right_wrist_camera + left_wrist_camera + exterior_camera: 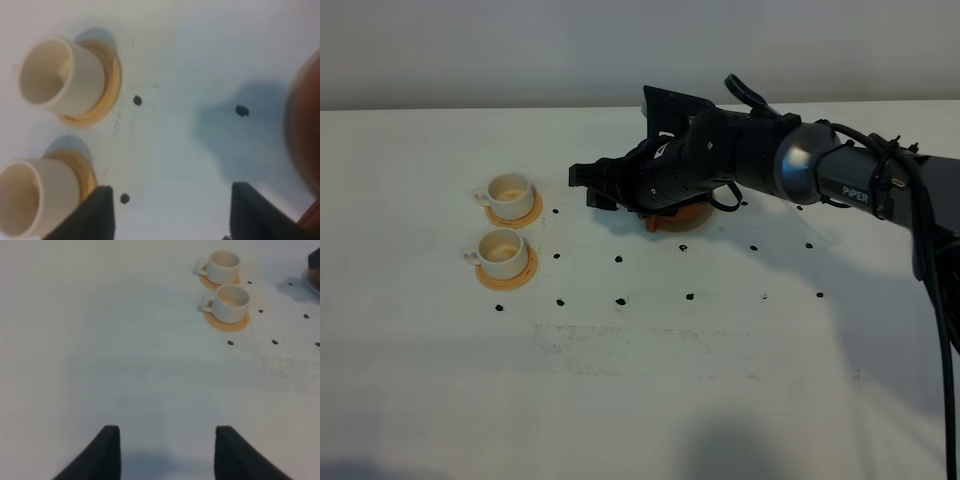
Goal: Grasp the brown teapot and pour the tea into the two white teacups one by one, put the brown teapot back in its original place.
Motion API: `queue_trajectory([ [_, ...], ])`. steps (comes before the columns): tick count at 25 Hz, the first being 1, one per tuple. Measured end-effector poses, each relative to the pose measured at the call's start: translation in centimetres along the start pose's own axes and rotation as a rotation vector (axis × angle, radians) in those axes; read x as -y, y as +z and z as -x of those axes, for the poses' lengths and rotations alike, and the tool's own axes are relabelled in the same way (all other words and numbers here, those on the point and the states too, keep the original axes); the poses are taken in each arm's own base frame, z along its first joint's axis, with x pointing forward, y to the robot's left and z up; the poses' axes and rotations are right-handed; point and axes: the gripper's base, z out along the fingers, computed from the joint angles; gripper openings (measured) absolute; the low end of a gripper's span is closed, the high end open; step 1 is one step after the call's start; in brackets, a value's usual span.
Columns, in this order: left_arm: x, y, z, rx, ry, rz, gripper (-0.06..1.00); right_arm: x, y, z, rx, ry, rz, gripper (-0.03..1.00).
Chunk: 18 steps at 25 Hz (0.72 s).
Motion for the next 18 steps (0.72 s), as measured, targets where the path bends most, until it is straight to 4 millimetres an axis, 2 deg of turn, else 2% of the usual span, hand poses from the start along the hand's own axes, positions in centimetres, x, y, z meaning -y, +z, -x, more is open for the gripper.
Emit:
queue_trajectory([
  [18,0.0,0.0,0.0,0.0,0.0,0.0,0.45,0.28,0.07,-0.3,-0.03,-0.053,-0.026,0.49],
])
